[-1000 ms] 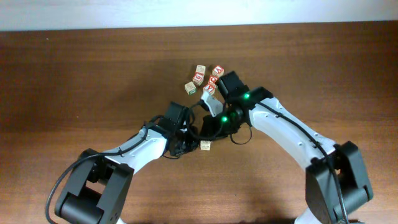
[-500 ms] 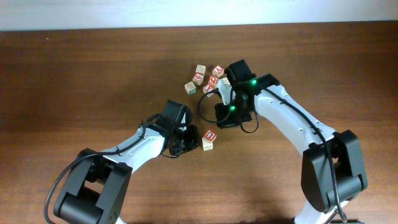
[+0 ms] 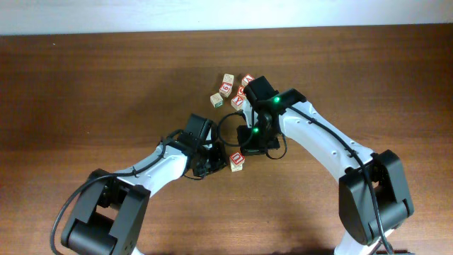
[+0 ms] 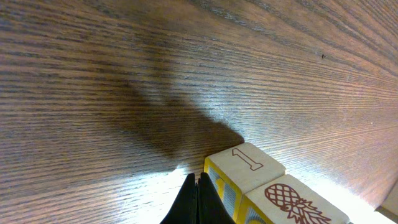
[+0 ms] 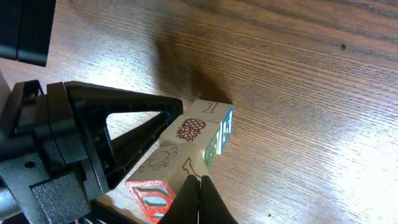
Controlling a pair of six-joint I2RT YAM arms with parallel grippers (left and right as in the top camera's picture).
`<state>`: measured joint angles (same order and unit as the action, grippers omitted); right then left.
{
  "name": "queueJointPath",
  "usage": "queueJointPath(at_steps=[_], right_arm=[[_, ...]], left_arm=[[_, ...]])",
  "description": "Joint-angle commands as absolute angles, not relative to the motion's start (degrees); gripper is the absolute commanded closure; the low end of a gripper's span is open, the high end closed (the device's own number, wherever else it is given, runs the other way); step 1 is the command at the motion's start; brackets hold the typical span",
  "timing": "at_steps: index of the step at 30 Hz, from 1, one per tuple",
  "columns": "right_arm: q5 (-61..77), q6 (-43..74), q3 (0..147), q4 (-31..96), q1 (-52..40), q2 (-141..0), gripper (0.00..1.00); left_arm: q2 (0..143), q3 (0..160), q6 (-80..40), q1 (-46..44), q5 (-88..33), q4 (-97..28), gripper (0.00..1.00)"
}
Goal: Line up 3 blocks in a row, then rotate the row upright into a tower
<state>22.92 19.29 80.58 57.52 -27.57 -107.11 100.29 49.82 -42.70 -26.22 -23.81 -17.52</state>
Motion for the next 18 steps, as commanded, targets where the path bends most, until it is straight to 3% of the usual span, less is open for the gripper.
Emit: queueJointPath(at_steps=[1,6,9,14,17,18], right_arm=[[22.7,24.1,80.3,57.6,-27.9,-107.5,0.96],[21.7,27.3,81.9,57.6,-27.6,-107.4,0.96],[17.2,19.9,89.4,60.7,-27.6,-104.9,0.96],[17.5,13.9,89.3,69.6,-29.7,-104.8,0.96],[17.0,13.7,92.8,69.7,-27.8,-101.8,0.96],[14.9,13.7,96.2,72.1,-25.8,-99.3,0.92]], left_arm=[[100.1,50.8,-42.8,-26.0,-24.2,-17.5,1.00],[100.1,50.8,-42.8,-26.0,-24.2,-17.4,1.00],[100.1,50.8,-42.8,-26.0,-24.2,-17.4,1.00],[99.9,51.1,-42.8,-25.3,-25.6,-17.4,1.00],[93.7,52.1,-35.7,-14.5,-24.2,-21.3,1.00],[90.4,52.5,-32.0,-9.6,-24.2,-24.3,1.00]])
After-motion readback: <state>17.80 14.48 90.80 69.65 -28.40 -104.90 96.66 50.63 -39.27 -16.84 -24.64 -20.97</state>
